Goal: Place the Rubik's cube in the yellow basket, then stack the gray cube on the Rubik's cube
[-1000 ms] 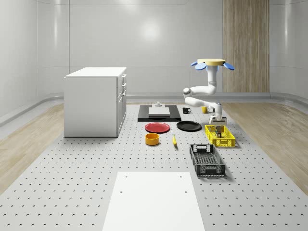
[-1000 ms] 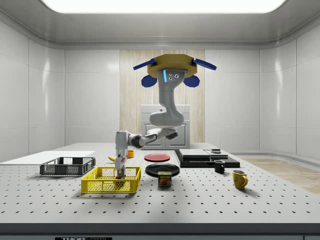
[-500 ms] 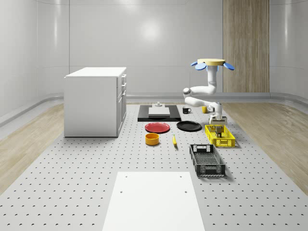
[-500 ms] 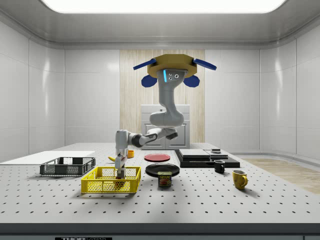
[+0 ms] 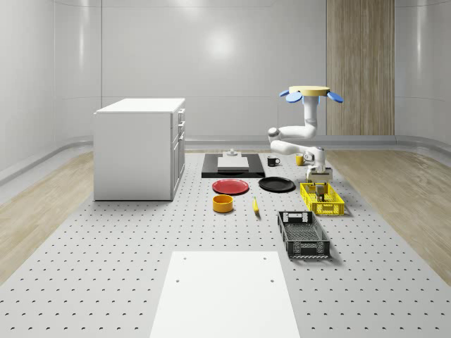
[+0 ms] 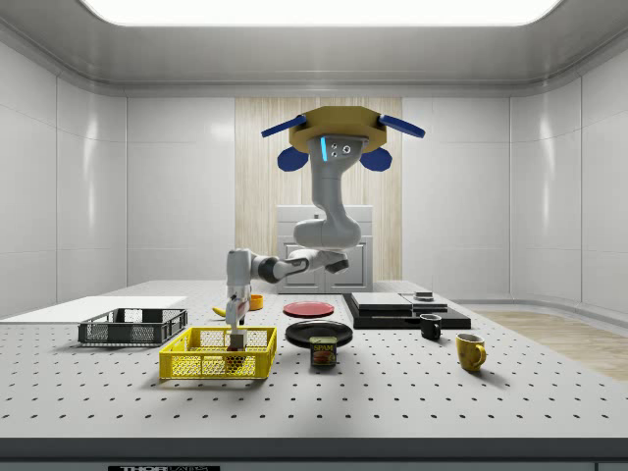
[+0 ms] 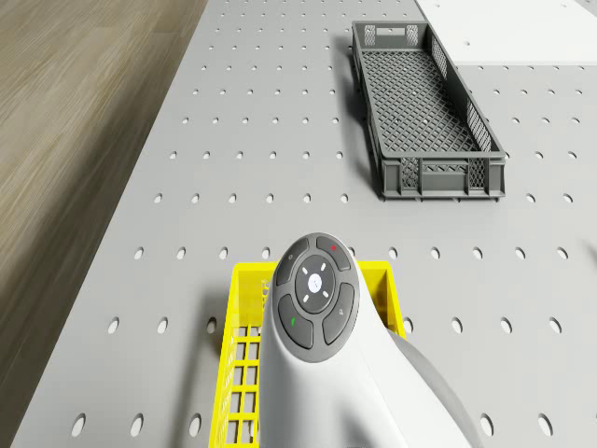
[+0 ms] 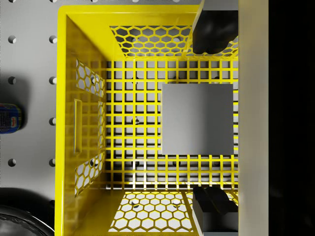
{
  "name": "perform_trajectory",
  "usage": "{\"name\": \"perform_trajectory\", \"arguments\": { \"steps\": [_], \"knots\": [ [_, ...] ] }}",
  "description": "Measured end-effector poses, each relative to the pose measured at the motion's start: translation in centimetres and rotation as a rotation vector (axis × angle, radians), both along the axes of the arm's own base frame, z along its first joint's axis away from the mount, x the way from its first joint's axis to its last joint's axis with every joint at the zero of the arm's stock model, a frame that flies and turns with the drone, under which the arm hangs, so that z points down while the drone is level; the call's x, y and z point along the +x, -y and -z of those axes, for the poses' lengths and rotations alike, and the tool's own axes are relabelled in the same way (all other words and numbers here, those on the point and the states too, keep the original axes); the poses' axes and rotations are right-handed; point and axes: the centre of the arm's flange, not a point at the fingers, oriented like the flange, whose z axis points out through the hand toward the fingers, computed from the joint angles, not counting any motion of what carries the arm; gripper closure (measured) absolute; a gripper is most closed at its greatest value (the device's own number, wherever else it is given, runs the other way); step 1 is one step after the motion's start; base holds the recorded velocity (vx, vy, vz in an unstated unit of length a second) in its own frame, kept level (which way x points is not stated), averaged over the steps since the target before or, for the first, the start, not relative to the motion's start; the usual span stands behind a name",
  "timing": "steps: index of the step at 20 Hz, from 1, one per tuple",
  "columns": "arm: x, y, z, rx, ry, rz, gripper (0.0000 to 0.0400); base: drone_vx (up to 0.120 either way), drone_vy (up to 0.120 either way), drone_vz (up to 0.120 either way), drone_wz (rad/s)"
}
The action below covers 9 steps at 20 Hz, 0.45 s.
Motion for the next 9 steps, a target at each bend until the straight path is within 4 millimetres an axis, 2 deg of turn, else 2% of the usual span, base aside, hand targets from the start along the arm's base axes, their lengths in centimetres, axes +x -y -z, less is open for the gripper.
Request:
{"name": "perform_trajectory", "arguments": {
  "steps": [9],
  "knots": [
    [0.00,0.00,0.23,0.000,0.000,0.000,0.0000,0.000,0.000,0.000,0.000]
  ]
}}
